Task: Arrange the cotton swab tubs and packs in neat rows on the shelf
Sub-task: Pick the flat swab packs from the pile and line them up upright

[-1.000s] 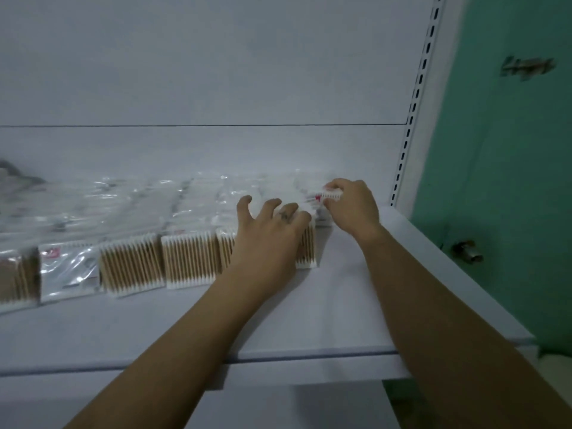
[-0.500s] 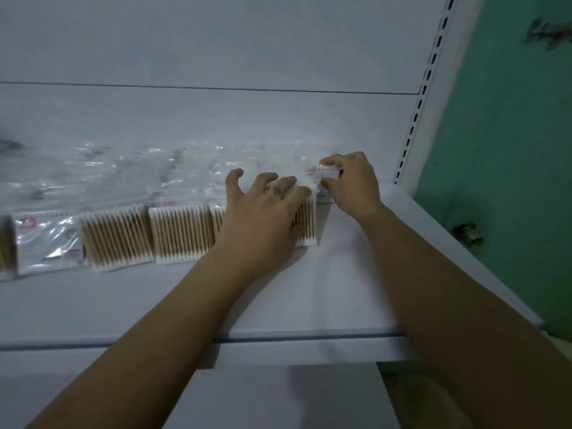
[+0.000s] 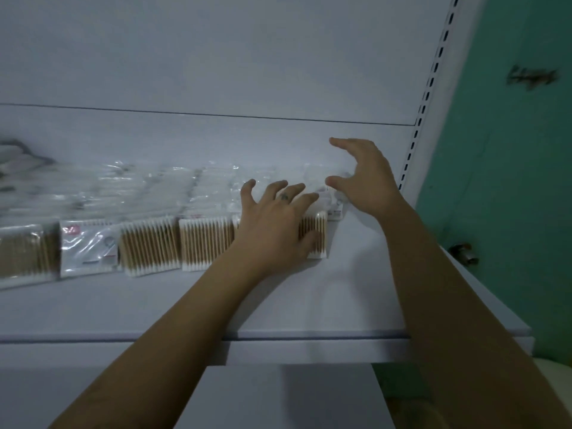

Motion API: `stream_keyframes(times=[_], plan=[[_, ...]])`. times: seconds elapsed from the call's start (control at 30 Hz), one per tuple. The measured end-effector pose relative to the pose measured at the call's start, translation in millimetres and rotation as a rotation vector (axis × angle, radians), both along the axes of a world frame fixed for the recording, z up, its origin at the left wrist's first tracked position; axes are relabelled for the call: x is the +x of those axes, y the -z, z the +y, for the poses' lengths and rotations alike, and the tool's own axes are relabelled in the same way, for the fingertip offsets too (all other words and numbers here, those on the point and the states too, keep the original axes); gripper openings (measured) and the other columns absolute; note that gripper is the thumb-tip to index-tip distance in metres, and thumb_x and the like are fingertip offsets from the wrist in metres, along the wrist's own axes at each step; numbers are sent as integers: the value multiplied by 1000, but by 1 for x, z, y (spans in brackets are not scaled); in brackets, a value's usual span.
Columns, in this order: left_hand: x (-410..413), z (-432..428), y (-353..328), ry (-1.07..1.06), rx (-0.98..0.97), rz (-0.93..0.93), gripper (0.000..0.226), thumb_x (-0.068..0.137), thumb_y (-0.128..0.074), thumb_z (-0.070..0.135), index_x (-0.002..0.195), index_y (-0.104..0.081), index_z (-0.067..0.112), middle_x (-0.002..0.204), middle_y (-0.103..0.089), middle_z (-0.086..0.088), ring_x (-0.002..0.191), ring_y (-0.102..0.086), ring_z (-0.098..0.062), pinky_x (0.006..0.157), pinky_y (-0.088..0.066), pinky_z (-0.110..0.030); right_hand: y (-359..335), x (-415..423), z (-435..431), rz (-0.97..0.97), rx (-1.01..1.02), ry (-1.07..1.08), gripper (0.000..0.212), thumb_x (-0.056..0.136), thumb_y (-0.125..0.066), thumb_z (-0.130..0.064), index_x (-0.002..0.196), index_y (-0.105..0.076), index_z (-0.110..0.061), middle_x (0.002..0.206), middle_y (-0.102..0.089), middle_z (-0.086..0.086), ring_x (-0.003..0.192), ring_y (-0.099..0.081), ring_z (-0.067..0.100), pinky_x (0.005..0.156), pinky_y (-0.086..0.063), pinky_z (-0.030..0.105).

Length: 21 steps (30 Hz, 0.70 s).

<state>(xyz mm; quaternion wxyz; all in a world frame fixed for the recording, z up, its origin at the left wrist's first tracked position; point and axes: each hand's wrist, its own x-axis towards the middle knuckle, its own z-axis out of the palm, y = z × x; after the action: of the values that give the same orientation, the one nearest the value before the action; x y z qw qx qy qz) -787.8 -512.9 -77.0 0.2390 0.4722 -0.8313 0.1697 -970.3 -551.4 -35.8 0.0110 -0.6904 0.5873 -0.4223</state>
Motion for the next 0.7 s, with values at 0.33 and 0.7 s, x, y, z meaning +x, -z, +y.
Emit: stream_keyframes(times=[0.33, 0.7], plan=[[107, -18, -54, -228, 63, 156, 54, 92, -48, 57, 141, -40, 36, 146, -45, 7, 141, -27, -15, 115, -6, -51, -63, 115, 14, 363, 68, -212, 79, 83, -74, -38, 150, -31, -36, 159, -22, -1, 146, -20, 20, 117, -18, 36], [313, -6, -70, -559, 115, 208, 53, 89, -51, 59, 135, -49, 33, 135, -57, 7, 129, -45, -19, 110, -27, -49, -74, 318, -16, 601, 138, -495, 76, 86, -69, -44, 150, -29, -33, 155, -29, 1, 141, -30, 22, 115, -25, 40]])
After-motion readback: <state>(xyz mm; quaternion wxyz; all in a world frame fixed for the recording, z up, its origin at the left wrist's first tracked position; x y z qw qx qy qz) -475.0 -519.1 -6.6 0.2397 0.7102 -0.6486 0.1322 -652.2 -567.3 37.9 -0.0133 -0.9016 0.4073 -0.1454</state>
